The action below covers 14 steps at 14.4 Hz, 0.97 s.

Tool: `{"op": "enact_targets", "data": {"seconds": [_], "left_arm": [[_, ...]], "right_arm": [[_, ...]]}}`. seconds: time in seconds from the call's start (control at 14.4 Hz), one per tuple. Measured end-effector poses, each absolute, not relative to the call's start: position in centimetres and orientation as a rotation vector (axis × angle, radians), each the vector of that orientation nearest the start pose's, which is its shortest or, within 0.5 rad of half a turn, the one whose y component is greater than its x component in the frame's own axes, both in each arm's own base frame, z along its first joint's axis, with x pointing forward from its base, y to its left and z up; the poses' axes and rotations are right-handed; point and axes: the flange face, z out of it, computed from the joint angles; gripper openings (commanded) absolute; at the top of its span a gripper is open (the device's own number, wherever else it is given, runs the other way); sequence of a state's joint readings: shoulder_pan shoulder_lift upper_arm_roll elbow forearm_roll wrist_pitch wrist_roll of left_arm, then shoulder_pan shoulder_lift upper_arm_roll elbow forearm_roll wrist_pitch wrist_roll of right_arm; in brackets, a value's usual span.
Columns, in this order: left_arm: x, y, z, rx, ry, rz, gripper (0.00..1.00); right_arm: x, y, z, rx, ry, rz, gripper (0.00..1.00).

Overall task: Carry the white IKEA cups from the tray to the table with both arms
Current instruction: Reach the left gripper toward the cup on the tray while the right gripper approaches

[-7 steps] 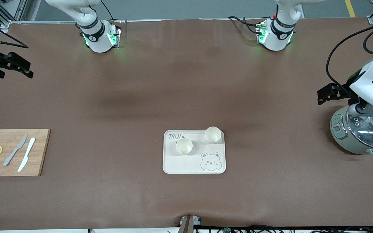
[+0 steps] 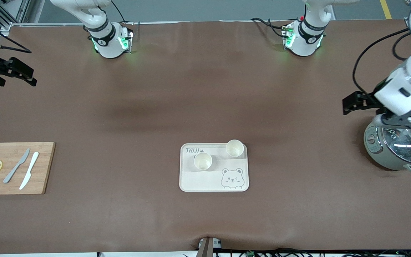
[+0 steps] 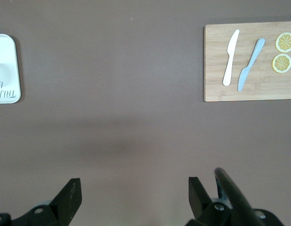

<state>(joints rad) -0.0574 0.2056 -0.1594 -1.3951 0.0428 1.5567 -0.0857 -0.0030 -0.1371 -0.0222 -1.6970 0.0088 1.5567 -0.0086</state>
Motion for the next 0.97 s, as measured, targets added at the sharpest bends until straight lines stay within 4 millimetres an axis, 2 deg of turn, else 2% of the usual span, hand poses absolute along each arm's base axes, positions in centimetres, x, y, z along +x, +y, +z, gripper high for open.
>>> {"op": "enact_targets", "data": {"seconds": [0.14, 0.28, 0.42, 0.63, 0.76, 0.97], "left_arm": [[61.3, -15.9, 55.8, -3.131, 0.127, 0.048, 1.00], [62.4, -19.0, 53.1, -3.149, 0.054, 0.017, 1.00], [63.1, -21.4, 49.5, -3.156, 0.026, 0.036, 1.00], [64.0, -24.6, 42.8, -3.179, -0.002, 0.008, 1.00], [63.5, -26.4, 38.1, -3.202, -0.018, -0.044, 1.00], [61.5, -29.4, 32.4, -3.211, -0.038, -0.029, 1.00]], "right_arm": [[50.9, -1.3, 63.6, -3.129, 0.025, 0.013, 1.00], [50.9, -1.2, 63.6, -3.128, 0.023, 0.016, 1.00], [50.9, -0.9, 63.5, -3.127, 0.017, 0.016, 1.00], [51.1, -0.5, 63.5, -3.124, 0.005, 0.007, 1.00], [51.3, 0.6, 63.5, -3.113, -0.021, -0.007, 1.00], [52.6, 4.3, 63.5, -3.062, -0.024, -0.029, 1.00]]}}
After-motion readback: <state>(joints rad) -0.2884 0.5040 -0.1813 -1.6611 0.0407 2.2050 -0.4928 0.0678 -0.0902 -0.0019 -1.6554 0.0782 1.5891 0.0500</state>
